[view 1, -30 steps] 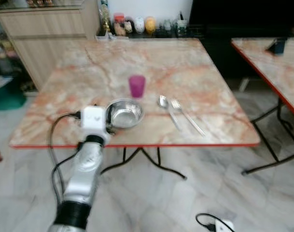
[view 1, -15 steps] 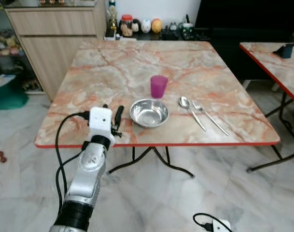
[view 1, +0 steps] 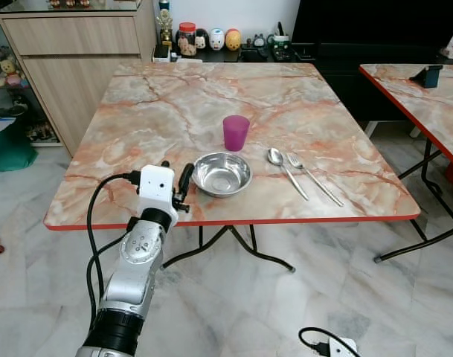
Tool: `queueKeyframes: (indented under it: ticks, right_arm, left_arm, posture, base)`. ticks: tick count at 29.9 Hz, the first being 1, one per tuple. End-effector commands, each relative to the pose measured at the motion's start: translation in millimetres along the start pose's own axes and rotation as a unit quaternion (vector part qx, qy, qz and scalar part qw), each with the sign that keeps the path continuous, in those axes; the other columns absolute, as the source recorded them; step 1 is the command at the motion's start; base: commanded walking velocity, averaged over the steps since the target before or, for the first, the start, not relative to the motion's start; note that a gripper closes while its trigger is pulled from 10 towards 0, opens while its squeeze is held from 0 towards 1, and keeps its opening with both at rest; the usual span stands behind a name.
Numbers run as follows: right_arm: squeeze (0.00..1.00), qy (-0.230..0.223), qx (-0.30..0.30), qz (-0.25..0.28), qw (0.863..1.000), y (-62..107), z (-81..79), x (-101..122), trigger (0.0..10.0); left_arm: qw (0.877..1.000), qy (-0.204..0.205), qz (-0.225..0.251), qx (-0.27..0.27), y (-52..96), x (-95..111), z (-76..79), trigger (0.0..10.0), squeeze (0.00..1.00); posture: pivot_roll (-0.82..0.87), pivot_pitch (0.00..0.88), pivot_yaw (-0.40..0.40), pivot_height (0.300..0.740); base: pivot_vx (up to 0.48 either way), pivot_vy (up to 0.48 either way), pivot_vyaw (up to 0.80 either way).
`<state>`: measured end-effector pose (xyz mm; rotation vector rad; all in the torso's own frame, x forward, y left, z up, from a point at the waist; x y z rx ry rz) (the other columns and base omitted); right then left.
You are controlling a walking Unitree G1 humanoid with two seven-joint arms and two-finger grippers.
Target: Setting the table
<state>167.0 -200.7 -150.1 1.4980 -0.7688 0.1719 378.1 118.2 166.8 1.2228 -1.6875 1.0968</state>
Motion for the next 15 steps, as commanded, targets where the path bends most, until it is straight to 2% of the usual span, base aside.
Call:
queueKeyframes:
  ticks: [1,15]
  right_arm:
    - [0.0,-0.003,-0.004,0.001,1.0,0.0,3.2,1.2,10.0]
    - [0.0,-0.002,-0.004,0.001,1.0,-0.1,3.1,1.4,10.0]
  left_arm:
    - [1.0,0.004,0.004,-0.001,0.2,2.9,-0.4,10.0,0.0]
    - [1.0,0.001,0.006,-0.003,0.1,3.6,0.5,10.0,0.0]
  posture:
    - [0.13,0.0,-0.057,0.731]
    - [0.13,0.0,-0.057,0.731]
  base:
    - [0.255,0.0,0.0]
    - [0.272,0.0,0.0]
Point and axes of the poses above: a point about 5 cm out from each wrist's last joint towards the gripper, its own y axis pointing back from the gripper into the wrist, its own x axis along the axis of the wrist's last joint, z = x × y, the point moved 6 cm from there along -y, pointing out of the wrist towards the gripper, and after that the axes turned 14 degrees about -y, right-handed, at the moved point
